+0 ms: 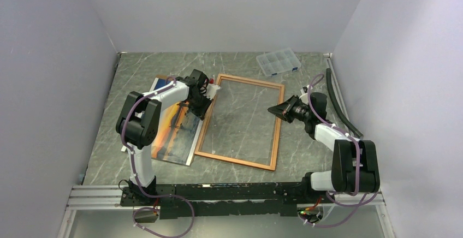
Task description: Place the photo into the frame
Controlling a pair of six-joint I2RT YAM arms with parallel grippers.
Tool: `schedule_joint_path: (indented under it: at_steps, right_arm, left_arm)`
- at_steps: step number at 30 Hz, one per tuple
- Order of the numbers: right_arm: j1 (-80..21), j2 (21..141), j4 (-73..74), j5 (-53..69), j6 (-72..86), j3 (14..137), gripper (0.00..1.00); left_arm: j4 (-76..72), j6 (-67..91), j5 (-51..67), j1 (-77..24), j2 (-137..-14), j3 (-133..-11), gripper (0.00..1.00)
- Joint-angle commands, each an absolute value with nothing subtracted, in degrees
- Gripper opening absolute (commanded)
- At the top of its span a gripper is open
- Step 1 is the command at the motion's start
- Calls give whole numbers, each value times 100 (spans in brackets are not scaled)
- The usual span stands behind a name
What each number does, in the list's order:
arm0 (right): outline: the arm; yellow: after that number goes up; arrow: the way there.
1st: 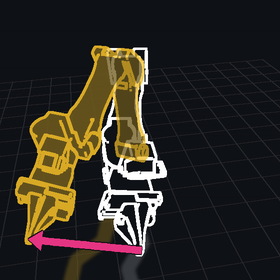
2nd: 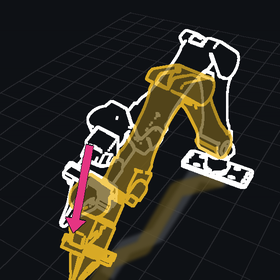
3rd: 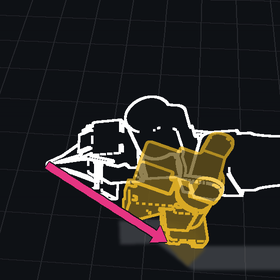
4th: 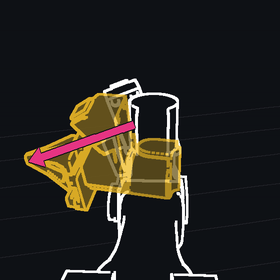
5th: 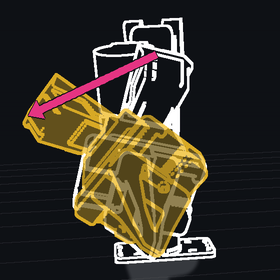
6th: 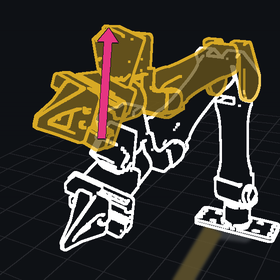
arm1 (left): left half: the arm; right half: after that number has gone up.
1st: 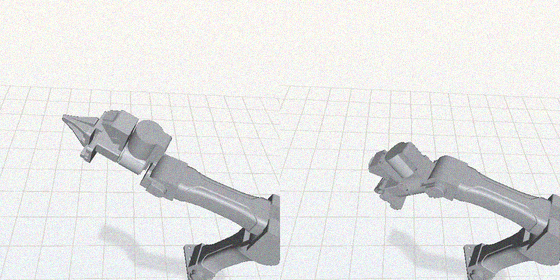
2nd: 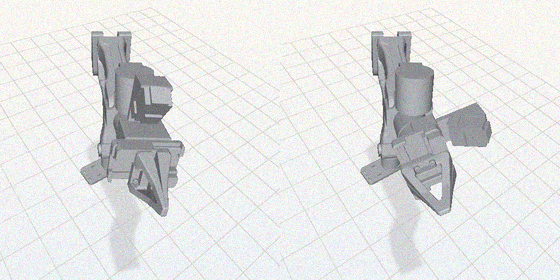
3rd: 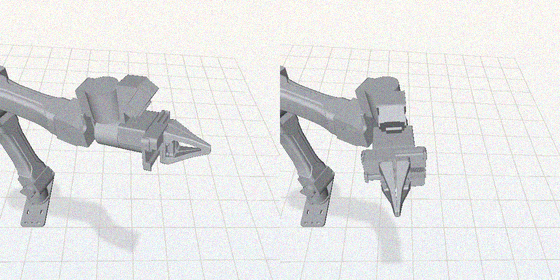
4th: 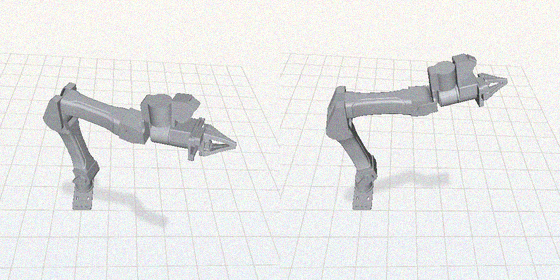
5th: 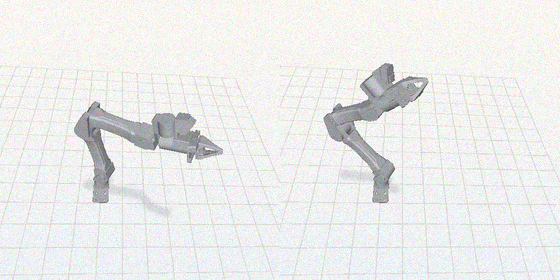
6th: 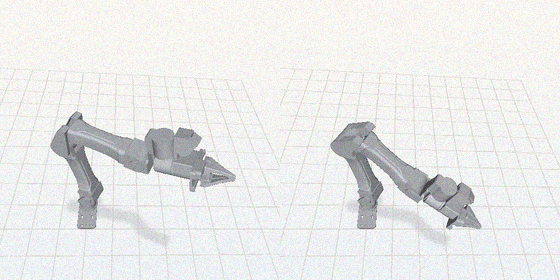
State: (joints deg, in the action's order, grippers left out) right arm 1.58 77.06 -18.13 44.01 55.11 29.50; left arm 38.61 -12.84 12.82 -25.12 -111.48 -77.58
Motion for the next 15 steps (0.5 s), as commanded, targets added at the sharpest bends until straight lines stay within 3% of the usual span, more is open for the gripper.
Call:
schedule_joint_path:
  at_steps: [1,15]
  right_arm:
    - [167,7752,-2210,4573,5496,3031,0]
    - [193,7909,-2135,4664,5245,3296,0]
  left_arm:
    - [3872,-1361,1486,-2566,-11205,-7785,15]
    - [3931,-1387,1481,-2575,-11257,-7866,13]
